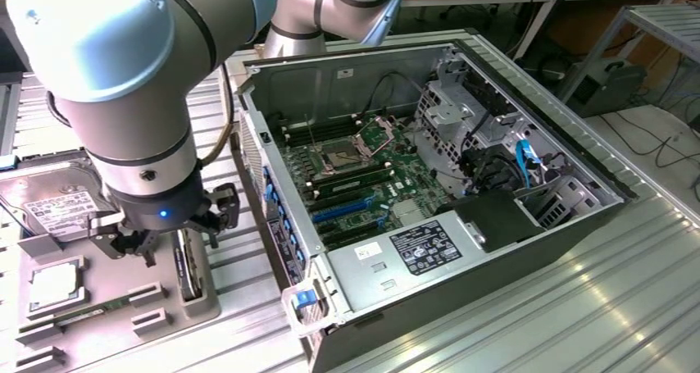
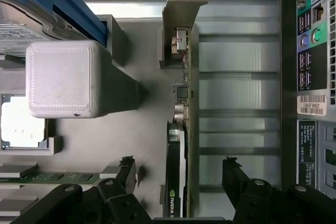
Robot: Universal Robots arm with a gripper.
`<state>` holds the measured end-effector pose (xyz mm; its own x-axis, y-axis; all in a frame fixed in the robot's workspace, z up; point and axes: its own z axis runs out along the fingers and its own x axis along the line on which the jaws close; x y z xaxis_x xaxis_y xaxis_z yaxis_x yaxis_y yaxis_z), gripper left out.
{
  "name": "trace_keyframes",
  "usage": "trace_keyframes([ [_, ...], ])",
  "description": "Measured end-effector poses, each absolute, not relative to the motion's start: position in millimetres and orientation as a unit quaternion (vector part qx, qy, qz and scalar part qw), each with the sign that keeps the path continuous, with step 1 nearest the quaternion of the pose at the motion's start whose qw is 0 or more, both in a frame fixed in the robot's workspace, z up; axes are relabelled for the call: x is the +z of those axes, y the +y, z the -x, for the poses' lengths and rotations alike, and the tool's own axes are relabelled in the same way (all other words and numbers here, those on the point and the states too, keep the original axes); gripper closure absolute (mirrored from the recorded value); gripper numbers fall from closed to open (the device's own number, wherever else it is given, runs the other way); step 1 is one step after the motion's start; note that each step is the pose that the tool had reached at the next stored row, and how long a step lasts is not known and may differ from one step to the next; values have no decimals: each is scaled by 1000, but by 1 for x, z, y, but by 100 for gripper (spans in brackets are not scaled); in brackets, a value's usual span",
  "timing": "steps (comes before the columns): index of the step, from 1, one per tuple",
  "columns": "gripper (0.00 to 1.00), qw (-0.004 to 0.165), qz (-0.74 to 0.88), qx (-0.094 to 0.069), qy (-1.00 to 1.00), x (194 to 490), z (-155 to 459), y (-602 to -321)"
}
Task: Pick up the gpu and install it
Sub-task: 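Pick up the gpu and move the gpu toward the slot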
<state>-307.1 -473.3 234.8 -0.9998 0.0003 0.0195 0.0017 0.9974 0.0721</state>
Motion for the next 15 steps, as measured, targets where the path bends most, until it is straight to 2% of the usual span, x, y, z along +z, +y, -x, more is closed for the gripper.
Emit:
trace_keyframes([
  [15, 24, 10, 0, -35, -999, 225, 307, -465],
])
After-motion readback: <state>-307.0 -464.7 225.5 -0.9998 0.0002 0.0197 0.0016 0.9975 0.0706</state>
